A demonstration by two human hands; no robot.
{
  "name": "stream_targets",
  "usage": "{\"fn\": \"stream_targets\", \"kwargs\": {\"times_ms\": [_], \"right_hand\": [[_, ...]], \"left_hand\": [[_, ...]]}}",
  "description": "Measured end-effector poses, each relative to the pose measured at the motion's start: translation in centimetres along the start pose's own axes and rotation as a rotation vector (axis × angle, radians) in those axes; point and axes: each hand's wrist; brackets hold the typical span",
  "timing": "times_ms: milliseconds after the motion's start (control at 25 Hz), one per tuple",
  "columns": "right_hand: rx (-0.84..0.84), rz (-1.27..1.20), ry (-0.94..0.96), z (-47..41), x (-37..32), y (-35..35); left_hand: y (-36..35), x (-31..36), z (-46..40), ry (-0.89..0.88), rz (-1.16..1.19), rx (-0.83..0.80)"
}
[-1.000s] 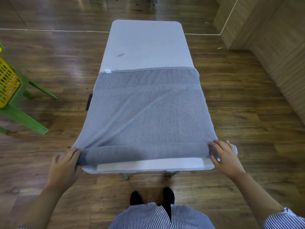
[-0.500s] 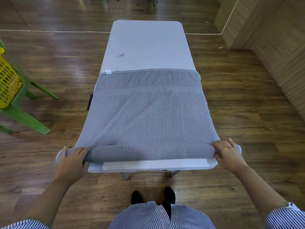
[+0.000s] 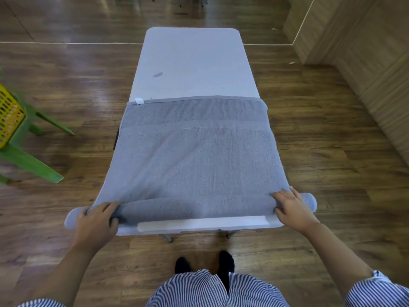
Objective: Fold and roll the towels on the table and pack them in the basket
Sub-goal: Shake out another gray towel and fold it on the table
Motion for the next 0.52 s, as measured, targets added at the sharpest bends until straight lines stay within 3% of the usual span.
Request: {"fn": "stream_targets", "kwargs": {"times_ms": [160, 280, 520], "right_hand": [[0.18, 0.021, 0.008, 0.1, -0.4, -0.3], [0.265, 0.004, 0.033, 0.4, 0.2, -0.9], [0.077, -0.041, 0.022, -0.6, 0.6, -0.1]], "left_hand": [[0.1, 0.9, 0.1, -0.01, -0.005, 0.096], [-0.2, 1.3, 0.2, -0.019, 0.007, 0.063], [-0.7, 1.6, -0.2, 0.01, 0.024, -0.109]]}}
Point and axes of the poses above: each hand's wrist, its own z-axis away from the middle knuckle, its own y-axis out of the back of the hand, x = y × z, and after that the axes turned 8 degrees about -x, right-handed
